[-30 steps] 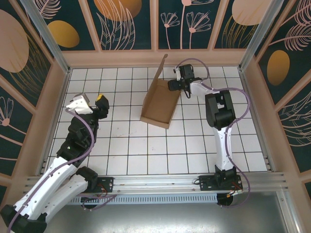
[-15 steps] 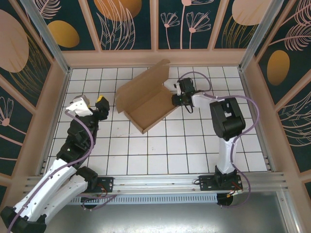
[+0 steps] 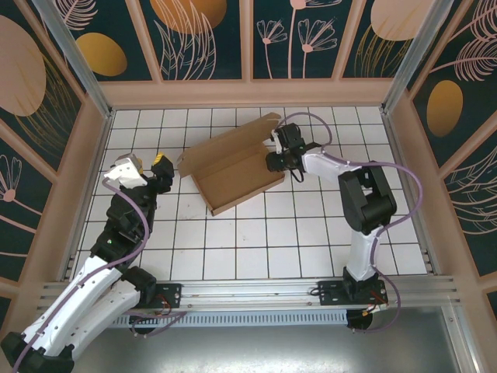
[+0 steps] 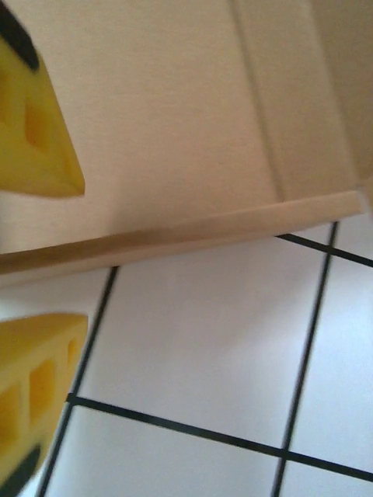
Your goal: Fold the paper box
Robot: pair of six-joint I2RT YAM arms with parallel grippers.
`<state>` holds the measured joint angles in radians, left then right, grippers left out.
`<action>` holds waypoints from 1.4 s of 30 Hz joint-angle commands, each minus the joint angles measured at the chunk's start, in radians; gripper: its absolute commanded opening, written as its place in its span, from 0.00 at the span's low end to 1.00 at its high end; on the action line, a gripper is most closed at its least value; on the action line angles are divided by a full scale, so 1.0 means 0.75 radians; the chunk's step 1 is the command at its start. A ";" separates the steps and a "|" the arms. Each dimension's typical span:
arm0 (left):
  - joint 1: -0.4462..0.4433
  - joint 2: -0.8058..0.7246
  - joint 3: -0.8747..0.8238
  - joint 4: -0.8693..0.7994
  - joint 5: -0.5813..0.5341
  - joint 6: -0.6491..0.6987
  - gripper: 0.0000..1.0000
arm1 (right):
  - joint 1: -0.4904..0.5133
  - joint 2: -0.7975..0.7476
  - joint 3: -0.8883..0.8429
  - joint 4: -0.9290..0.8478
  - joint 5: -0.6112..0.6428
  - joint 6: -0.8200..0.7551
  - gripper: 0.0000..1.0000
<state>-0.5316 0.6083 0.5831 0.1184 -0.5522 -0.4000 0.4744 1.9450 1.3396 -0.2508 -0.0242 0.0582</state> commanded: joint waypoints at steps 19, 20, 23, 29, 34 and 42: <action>-0.007 0.017 -0.064 0.103 -0.100 0.036 0.68 | -0.016 -0.060 -0.223 -0.007 0.127 0.198 0.08; -0.008 0.023 -0.074 0.116 -0.087 0.043 0.68 | -0.017 -0.081 -0.245 0.004 0.113 0.202 0.14; -0.007 0.050 -0.084 0.138 -0.038 0.089 0.67 | -0.027 -0.198 -0.307 0.075 0.101 0.195 0.38; -0.007 0.087 -0.046 0.116 0.183 0.188 0.72 | -0.091 -0.590 -0.609 0.491 0.001 0.134 0.60; -0.003 0.139 -0.064 0.153 0.245 0.145 0.71 | -0.183 -0.815 -1.040 1.260 -0.194 -0.140 0.62; 0.264 0.374 0.070 0.200 0.245 -0.175 0.70 | -0.427 -0.561 -0.979 1.720 -0.637 -0.417 0.70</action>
<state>-0.3923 0.8570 0.5892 0.1997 -0.3702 -0.4099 0.1993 1.4704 0.5709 0.7834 -0.3286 -0.1577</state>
